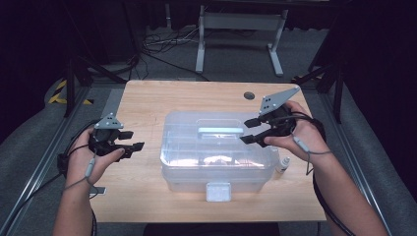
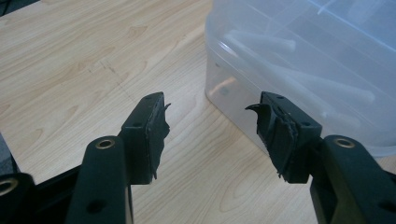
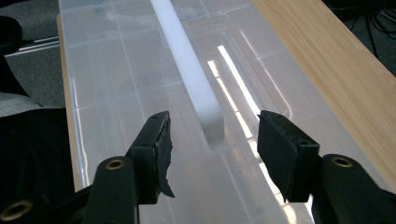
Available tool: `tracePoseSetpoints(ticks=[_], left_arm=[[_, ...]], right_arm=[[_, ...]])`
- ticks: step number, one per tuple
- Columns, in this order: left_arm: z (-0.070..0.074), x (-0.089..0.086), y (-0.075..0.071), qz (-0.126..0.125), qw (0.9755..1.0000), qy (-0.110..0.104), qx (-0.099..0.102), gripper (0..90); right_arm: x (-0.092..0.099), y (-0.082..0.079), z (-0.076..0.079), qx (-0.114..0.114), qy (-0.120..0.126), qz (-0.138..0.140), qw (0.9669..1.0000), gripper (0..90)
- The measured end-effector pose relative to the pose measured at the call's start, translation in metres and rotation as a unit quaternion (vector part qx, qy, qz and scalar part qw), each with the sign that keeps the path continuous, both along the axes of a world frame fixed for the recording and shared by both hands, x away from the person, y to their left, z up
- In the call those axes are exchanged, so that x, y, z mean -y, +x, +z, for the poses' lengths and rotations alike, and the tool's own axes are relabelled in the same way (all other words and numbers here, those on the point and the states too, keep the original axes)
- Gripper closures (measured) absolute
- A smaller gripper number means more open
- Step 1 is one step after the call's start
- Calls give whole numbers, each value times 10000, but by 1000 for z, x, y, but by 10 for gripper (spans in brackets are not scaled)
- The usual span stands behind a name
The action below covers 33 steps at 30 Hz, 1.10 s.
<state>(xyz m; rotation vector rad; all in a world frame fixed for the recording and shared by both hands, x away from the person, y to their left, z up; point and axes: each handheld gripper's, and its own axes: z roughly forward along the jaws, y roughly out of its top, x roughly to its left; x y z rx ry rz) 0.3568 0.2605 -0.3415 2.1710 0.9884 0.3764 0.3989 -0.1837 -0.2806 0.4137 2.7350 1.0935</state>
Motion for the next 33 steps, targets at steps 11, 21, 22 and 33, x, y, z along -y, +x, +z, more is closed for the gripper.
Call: tracePoseSetpoints(ticks=[11,21,22,33], left_arm=[[-1,2,0,-11,10000,-30,-38,429],[-2,3,0,-13,10000,3,-50,428],[-2,3,1,-20,10000,9,-47,428],[-2,4,1,-39,10000,-23,-55,426]], right_arm=[[-32,7,-9,142,-354,253,9990,489],[-46,9,-12,284,-573,401,9971,664],[-47,9,-12,312,-606,416,9968,680],[-50,7,-8,442,-748,359,9956,748]])
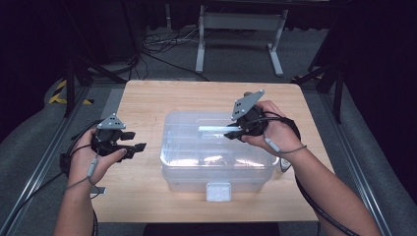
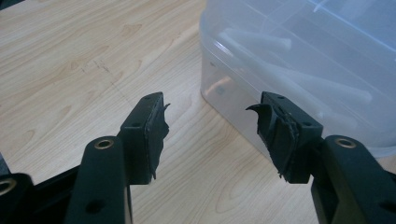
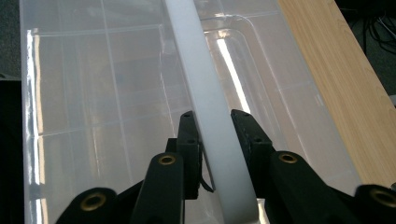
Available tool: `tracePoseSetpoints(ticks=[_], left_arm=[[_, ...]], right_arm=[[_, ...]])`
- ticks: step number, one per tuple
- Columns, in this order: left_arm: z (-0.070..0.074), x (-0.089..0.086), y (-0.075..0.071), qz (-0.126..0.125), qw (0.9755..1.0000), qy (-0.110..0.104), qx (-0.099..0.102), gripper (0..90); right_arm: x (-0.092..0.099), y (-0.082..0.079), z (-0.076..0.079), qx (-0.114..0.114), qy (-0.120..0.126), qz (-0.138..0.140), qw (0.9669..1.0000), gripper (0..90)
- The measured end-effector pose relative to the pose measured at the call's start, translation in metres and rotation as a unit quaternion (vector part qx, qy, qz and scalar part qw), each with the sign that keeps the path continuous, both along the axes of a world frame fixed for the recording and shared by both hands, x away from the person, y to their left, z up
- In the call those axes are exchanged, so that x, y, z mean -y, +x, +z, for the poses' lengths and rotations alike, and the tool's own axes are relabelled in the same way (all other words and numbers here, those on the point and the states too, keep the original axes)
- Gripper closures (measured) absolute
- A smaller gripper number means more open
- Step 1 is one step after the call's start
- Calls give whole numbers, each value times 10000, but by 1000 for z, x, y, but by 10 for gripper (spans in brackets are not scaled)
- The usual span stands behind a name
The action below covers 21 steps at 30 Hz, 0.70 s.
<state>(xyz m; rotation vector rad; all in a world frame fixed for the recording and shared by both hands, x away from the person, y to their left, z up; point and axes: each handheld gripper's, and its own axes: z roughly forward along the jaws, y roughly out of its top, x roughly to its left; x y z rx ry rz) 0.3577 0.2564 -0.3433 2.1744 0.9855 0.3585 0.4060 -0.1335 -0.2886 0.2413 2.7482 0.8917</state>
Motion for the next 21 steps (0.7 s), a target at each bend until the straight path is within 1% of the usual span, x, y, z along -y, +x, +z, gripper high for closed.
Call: tracePoseSetpoints(ticks=[5,9,10,12,16,18,21], left_arm=[[1,0,0,-4,10000,-4,7,428],[1,-1,-1,-17,10000,10,19,429],[1,-1,-1,-12,10000,11,25,429],[0,-1,-2,11,10000,0,11,429],[1,-3,-4,34,10000,7,39,429],[1,-4,-6,59,10000,-4,63,429],[0,-6,-9,67,10000,10,43,429]], right_arm=[[0,4,2,-68,12,-39,10000,747],[-1,7,6,-115,-104,-28,9999,746],[-2,8,7,-147,-118,-57,9998,746],[-2,9,9,-150,-139,-28,9998,744],[-1,13,12,-145,-113,-60,9998,742],[-1,17,15,-196,-85,-73,9997,740],[-1,21,17,-215,-88,-75,9997,737]])
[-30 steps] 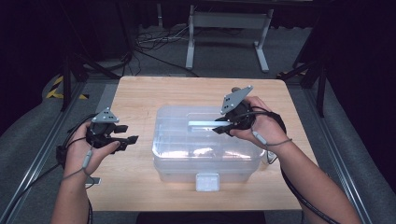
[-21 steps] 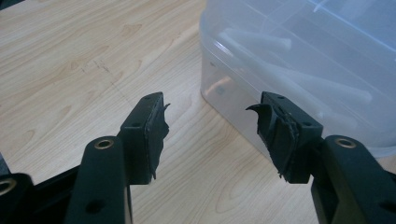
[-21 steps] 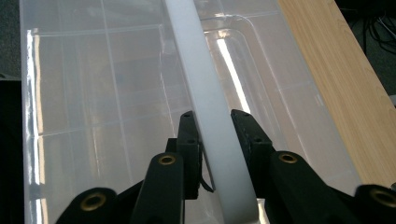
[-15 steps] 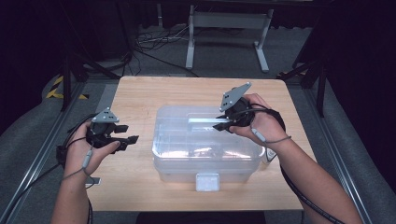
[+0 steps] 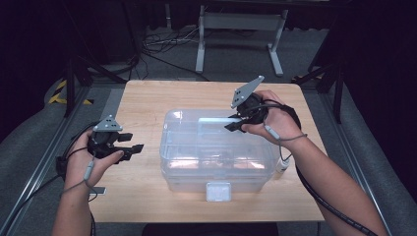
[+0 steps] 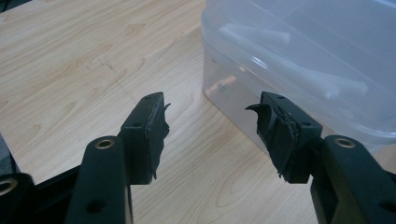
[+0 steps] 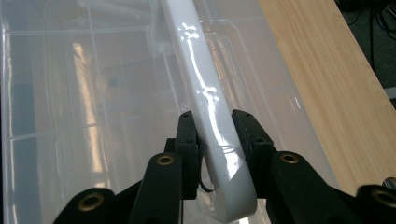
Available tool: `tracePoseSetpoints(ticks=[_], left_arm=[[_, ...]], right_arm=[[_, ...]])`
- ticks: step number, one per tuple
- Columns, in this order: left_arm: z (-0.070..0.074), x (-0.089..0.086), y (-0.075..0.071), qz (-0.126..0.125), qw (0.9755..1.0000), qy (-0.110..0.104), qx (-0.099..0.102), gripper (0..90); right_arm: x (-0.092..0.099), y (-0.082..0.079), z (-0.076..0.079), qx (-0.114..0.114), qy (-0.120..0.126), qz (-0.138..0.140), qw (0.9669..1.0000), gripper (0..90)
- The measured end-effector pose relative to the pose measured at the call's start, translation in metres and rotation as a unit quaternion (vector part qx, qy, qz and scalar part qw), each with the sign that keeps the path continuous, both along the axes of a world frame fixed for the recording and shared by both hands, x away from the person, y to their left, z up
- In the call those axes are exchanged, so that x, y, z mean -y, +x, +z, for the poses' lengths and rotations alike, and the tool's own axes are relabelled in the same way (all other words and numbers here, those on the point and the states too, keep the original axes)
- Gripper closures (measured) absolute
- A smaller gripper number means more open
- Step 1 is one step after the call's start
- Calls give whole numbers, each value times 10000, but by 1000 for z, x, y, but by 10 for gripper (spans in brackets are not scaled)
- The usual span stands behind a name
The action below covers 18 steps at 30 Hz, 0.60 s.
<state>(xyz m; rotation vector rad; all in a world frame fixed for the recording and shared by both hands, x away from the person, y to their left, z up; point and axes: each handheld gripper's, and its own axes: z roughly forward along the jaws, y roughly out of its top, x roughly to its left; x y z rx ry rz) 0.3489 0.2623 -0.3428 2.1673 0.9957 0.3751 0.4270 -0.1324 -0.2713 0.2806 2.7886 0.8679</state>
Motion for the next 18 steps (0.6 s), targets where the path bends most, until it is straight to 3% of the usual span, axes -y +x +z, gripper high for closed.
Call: tracePoseSetpoints(ticks=[18], left_arm=[[-5,1,-11,-1,10000,-59,27,446]], right_arm=[[0,31,14,-59,120,-151,9998,719]])
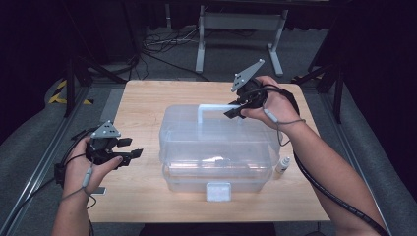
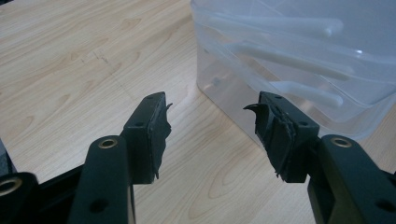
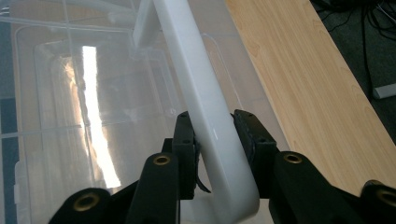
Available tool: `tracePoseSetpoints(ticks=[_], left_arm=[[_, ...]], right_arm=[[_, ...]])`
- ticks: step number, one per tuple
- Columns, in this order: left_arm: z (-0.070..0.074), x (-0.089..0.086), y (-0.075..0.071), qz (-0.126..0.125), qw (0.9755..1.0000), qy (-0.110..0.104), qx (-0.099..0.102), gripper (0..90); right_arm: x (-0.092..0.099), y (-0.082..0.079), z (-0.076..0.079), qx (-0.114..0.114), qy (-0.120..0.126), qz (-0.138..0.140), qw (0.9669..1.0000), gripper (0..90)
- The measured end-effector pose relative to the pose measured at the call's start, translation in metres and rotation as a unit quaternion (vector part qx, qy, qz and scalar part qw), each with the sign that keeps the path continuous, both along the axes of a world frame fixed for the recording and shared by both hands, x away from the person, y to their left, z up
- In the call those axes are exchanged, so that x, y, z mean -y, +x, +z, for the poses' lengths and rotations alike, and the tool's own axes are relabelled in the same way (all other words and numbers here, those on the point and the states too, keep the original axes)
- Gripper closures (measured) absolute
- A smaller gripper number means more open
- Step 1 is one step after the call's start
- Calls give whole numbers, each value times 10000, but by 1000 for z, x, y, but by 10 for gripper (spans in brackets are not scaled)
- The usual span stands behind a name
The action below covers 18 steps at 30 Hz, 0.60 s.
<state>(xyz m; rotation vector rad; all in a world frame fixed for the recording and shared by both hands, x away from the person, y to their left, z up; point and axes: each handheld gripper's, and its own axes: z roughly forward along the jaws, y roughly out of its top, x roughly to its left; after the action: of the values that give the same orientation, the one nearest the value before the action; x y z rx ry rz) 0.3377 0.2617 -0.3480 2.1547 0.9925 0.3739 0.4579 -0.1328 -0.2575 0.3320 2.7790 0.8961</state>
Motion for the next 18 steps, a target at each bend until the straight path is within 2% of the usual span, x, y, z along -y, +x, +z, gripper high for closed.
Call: tracePoseSetpoints(ticks=[8,18], left_arm=[[1,2,0,-92,9999,-9,52,446],[3,3,-1,-137,9999,-40,82,447]], right_arm=[[1,15,4,-196,110,-48,9997,715],[1,35,6,-244,179,-216,9993,704]])
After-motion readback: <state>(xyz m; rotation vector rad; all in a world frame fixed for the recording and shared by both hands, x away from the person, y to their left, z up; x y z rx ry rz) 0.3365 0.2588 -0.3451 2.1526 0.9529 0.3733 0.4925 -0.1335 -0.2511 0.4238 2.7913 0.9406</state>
